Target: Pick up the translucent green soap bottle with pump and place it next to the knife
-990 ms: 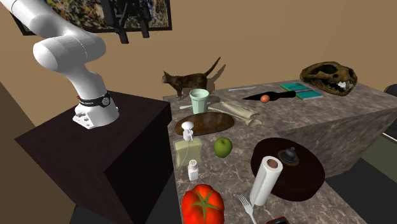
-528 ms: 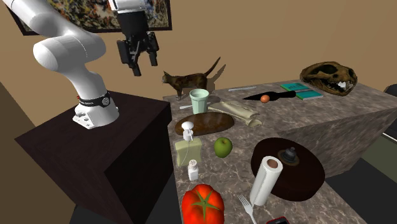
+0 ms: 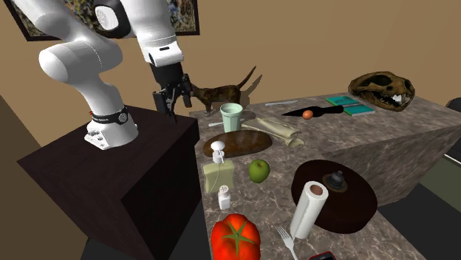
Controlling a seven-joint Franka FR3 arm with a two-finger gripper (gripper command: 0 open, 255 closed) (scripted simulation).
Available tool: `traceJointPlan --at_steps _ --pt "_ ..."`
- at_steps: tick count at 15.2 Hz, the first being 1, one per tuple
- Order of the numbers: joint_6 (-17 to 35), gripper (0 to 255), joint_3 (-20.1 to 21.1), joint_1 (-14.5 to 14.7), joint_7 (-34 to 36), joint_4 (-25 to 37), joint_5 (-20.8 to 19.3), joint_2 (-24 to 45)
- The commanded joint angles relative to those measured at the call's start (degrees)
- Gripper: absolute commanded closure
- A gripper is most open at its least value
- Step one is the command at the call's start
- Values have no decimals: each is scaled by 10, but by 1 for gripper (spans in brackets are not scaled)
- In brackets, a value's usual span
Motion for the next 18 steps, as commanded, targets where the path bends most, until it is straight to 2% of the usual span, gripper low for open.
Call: traceJointPlan --at_steps 1,4,7,9,11,13,14,18 --pt "63 0 -14 10 -20 -8 9 50" --pt "147 0 -40 34 -60 -11 37 128" --pt "225 0 -71 75 -129 -3 106 214" --pt "269 0 -90 112 -210 12 200 276" --pt "298 0 -81 130 -327 37 341 342" --pt "315 0 -34 105 -443 72 474 405" --pt "323 0 -5 83 -491 89 526 433" --pt "343 0 48 42 -546 114 590 476"
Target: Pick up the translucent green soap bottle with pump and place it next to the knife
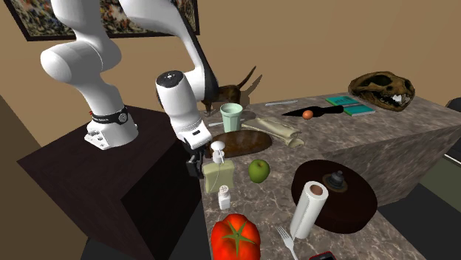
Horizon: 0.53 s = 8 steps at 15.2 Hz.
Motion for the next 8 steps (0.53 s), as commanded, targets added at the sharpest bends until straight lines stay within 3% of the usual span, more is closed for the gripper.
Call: traceJointPlan --at_steps 1,4,8 --pt "11 0 24 -16 -31 12 38 22" --pt "23 0 50 -35 -66 30 76 50" --pt "23 0 50 -36 -66 30 76 50"
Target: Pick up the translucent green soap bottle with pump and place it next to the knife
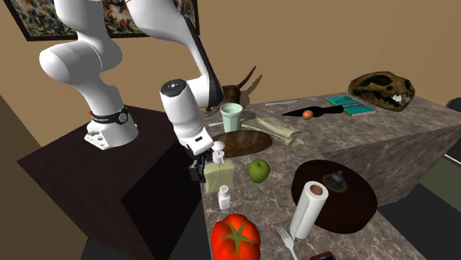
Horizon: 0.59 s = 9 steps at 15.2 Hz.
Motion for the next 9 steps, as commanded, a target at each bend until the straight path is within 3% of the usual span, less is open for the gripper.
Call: traceJointPlan --at_steps 1,4,5,9 --pt "0 0 1 -1 -1 1 1 1" --pt "0 0 1 -1 -1 1 1 1" --pt "0 255 1 -1 -1 1 1 1" --pt "0 255 1 -1 -1 1 1 1"
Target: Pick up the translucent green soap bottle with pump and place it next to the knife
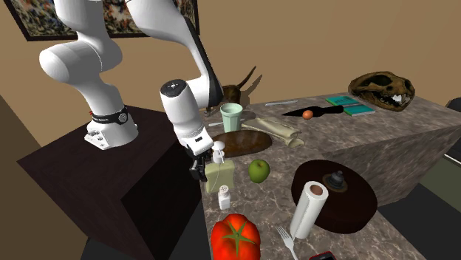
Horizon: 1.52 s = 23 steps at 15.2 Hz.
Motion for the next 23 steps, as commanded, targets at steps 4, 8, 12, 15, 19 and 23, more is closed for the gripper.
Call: traceJointPlan --at_steps 4,8,12,15,19,23 --pt "0 255 0 0 0 0 0 0" --pt "-16 255 -34 28 48 -18 -50 -31" --pt "-36 255 -79 63 113 -39 -122 -73" --pt "-51 255 -113 88 163 -52 -181 -104" --pt "-72 255 -153 113 233 -68 -266 -146" --pt "-95 255 -181 124 303 -79 -354 -189"
